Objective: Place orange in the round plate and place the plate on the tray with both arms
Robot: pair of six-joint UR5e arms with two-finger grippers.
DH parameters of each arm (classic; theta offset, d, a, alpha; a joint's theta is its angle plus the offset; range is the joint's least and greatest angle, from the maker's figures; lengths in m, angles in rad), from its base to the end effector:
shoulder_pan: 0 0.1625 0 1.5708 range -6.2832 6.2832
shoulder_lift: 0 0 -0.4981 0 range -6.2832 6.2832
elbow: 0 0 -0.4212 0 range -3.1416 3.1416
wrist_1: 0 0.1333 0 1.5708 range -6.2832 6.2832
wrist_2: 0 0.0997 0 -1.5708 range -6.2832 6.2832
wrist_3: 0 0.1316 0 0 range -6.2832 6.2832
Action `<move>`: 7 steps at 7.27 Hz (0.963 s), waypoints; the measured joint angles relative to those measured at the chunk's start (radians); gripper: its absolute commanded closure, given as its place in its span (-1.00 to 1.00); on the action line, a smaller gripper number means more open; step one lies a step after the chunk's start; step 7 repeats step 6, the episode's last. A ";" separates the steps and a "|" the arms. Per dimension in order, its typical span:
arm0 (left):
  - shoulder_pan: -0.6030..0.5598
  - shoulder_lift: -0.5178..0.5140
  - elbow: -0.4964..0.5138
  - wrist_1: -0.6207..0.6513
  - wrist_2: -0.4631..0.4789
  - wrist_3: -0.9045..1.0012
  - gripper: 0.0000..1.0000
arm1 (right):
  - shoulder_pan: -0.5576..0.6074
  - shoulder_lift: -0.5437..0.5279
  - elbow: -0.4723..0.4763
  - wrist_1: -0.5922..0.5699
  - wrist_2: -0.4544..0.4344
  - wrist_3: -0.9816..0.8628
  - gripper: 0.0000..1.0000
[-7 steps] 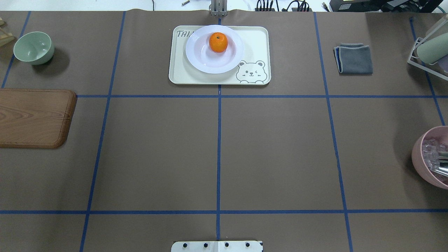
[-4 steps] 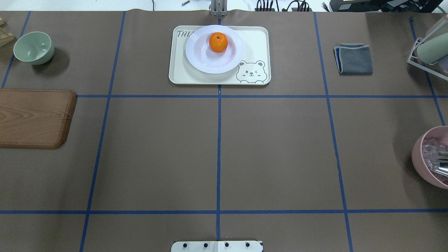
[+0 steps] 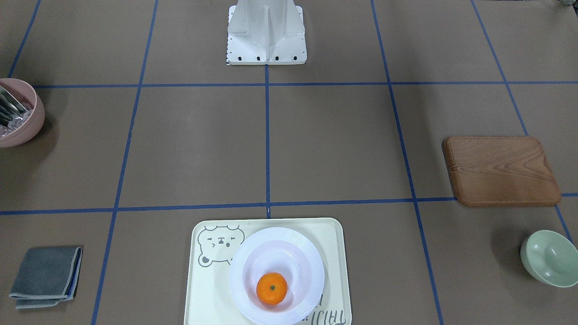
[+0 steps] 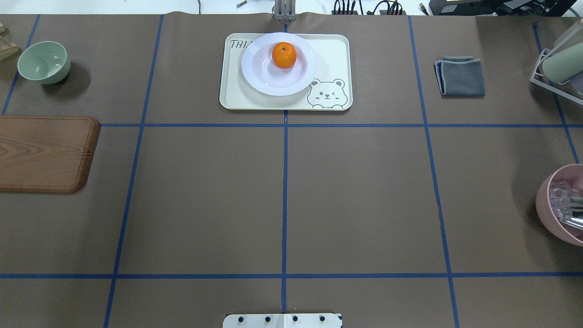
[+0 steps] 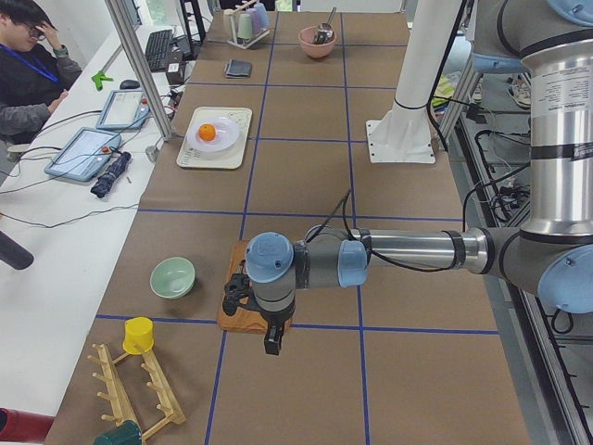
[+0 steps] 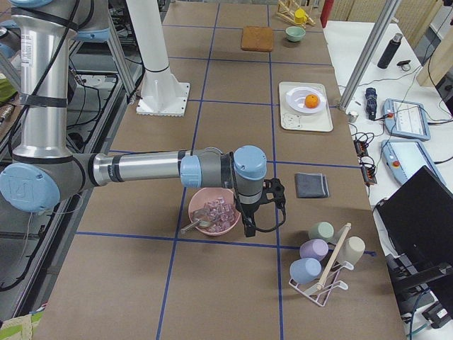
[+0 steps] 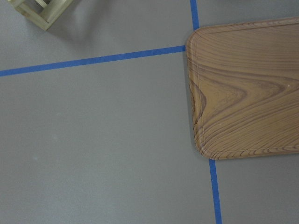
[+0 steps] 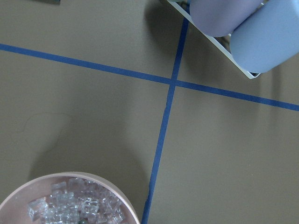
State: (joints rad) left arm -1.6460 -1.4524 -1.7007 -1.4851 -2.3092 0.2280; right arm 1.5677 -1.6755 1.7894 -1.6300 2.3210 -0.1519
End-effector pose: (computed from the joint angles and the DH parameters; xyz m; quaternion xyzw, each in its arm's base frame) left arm -0.0787 -0.4499 0.7567 0.0203 0.3617 0.0578 0.9303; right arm 0.0421 -0.4714 0.7007 0.0526 -0.3633 -0.0820 0.9266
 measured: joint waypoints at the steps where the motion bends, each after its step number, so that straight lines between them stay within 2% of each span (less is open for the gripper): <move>1: 0.001 0.001 0.001 0.000 0.002 0.000 -0.98 | 0.000 -0.001 0.000 0.000 -0.001 0.000 -1.00; 7: 0.002 0.024 0.000 0.002 0.004 0.001 -0.98 | 0.003 -0.007 0.002 -0.001 -0.001 -0.001 -1.00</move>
